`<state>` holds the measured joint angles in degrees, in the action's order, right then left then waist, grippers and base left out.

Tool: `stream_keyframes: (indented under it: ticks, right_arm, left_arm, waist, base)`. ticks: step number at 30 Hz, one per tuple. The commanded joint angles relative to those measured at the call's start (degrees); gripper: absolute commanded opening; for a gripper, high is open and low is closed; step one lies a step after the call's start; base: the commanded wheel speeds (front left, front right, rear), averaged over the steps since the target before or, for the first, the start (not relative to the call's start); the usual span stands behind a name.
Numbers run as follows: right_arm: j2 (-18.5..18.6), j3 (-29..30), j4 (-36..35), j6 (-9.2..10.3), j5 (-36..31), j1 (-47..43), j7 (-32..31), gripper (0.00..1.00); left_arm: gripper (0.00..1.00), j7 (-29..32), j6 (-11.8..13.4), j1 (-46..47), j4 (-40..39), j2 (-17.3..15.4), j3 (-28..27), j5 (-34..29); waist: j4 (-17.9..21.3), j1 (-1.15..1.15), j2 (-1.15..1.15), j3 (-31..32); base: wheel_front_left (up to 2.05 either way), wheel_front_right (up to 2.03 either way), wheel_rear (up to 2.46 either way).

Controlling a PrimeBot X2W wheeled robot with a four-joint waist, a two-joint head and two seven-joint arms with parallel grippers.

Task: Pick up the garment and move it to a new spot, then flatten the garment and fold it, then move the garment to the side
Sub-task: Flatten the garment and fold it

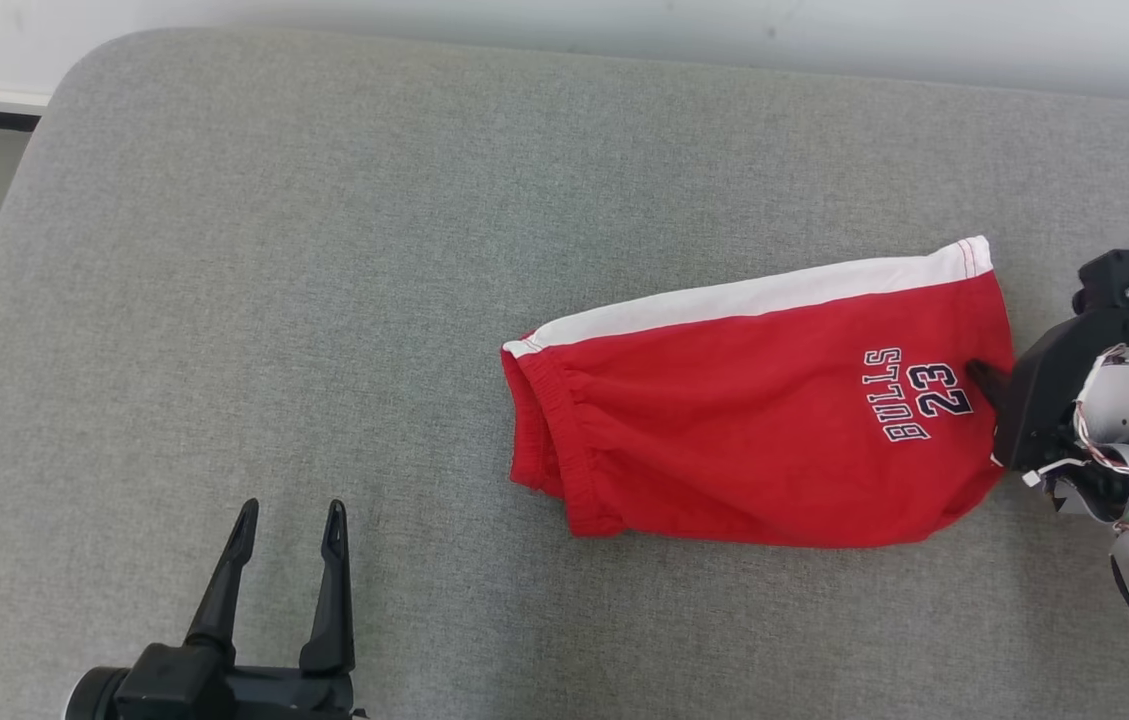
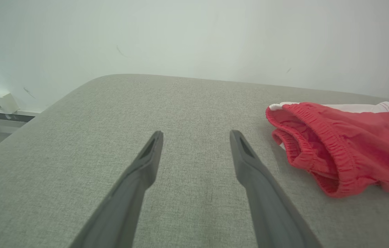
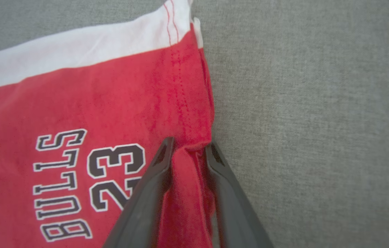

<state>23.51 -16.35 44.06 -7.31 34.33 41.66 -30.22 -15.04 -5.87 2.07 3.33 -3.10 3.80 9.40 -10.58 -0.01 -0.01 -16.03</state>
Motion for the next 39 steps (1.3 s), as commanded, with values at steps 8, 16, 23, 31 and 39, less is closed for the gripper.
stream_keyframes:
  ticks: [8,16,23,31,39]
  right_arm:
    - [-0.20,3.32,1.23,-0.02,-7.09,-3.10,1.08,0.00]
    - [1.13,10.66,-3.07,-0.07,-14.71,-5.52,3.81,0.00]
    - [2.20,16.71,-10.10,-0.07,-20.37,-10.84,2.33,0.00]
    - [1.25,21.40,-20.11,-0.07,-26.59,-16.29,-0.35,0.00]
    - [-0.53,17.95,-28.45,-0.07,-27.29,-18.33,-2.67,0.00]
  left_arm:
    - [1.00,-0.16,-0.47,-0.26,0.89,0.24,-0.11,0.79]
    - [1.00,-0.16,-0.37,-1.31,1.59,0.24,0.11,1.98]
    - [1.00,-0.16,-0.33,-2.40,2.28,0.24,0.17,2.75]
    - [1.00,-0.16,-0.28,-2.98,3.09,0.24,1.08,3.22]
    - [1.00,-0.16,-0.05,-3.32,3.87,0.24,1.62,3.74]
  waist:
    - [-0.20,0.01,0.01,0.51]
    - [1.36,0.01,0.01,3.21]
    - [3.79,0.01,0.01,5.53]
    - [4.91,0.01,0.01,7.26]
    - [4.40,0.01,0.01,8.71]
  base:
    - [0.00,0.00,0.00]
    - [0.00,0.00,0.00]
    - [0.00,0.00,0.00]
    - [0.00,0.00,0.00]
    - [0.00,0.00,0.00]
